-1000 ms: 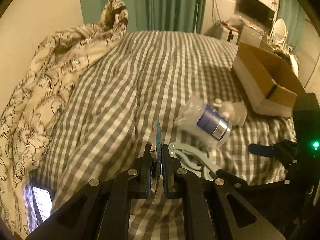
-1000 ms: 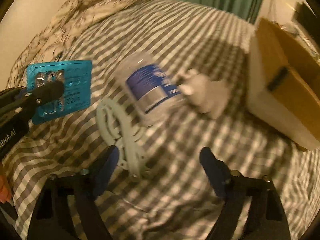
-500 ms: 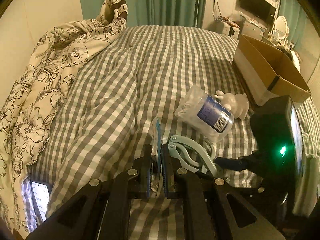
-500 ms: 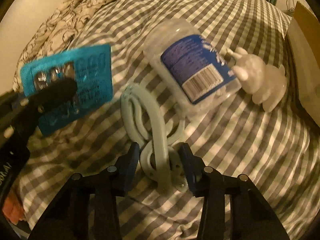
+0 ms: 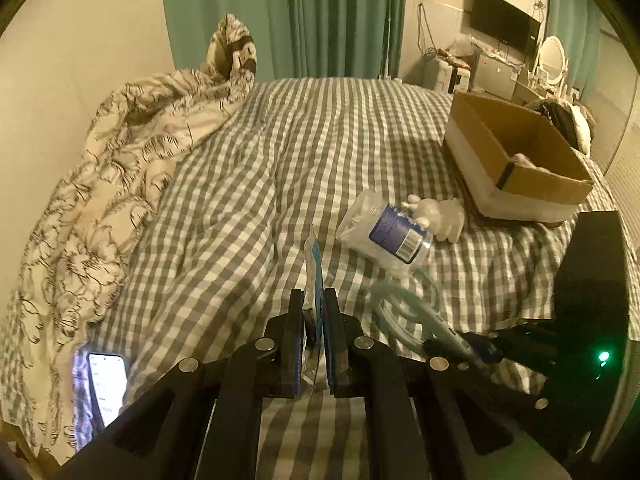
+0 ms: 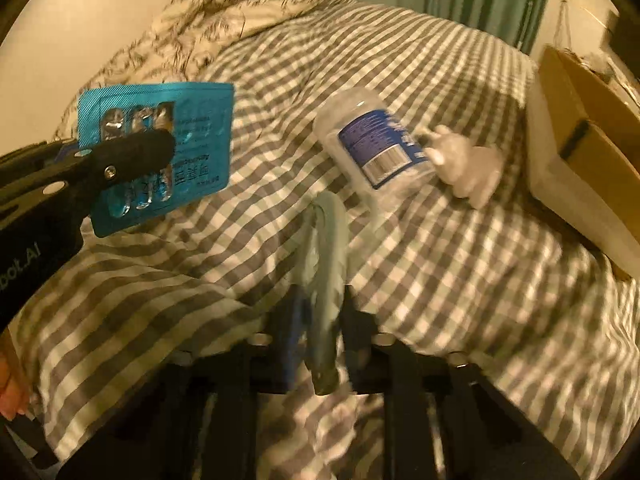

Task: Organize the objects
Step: 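Grasp the teal blister pack with the left gripper while the right grasps the green clip, then carry the blister pack and green clip into the box and release both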

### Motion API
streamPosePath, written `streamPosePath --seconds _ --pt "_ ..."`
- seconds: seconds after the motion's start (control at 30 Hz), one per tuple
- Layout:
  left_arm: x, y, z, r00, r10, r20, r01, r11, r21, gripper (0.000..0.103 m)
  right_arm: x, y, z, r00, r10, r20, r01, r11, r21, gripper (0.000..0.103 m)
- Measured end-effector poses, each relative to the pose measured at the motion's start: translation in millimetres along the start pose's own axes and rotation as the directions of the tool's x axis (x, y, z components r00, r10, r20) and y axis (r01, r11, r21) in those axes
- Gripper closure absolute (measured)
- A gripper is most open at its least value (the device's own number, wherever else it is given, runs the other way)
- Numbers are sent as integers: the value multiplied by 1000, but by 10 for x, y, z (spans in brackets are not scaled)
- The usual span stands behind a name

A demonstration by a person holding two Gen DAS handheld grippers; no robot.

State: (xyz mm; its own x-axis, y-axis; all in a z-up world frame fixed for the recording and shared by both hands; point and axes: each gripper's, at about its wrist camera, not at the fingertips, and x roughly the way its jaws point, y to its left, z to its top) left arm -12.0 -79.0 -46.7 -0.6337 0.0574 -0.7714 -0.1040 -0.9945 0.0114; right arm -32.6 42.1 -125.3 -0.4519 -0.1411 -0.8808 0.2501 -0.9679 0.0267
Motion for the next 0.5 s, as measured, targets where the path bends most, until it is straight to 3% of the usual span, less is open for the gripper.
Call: streamPosePath --seconds 0.3,0.5 --pt "-383 -226 109 997 -21 75 18 999 38 95 -542 -183 -192 996 20 86 -27 996 81 94" --pt "-557 -466 286 992 -47 121 38 996 76 95 -1018 -429 -78 981 13 193 -40 990 136 94"
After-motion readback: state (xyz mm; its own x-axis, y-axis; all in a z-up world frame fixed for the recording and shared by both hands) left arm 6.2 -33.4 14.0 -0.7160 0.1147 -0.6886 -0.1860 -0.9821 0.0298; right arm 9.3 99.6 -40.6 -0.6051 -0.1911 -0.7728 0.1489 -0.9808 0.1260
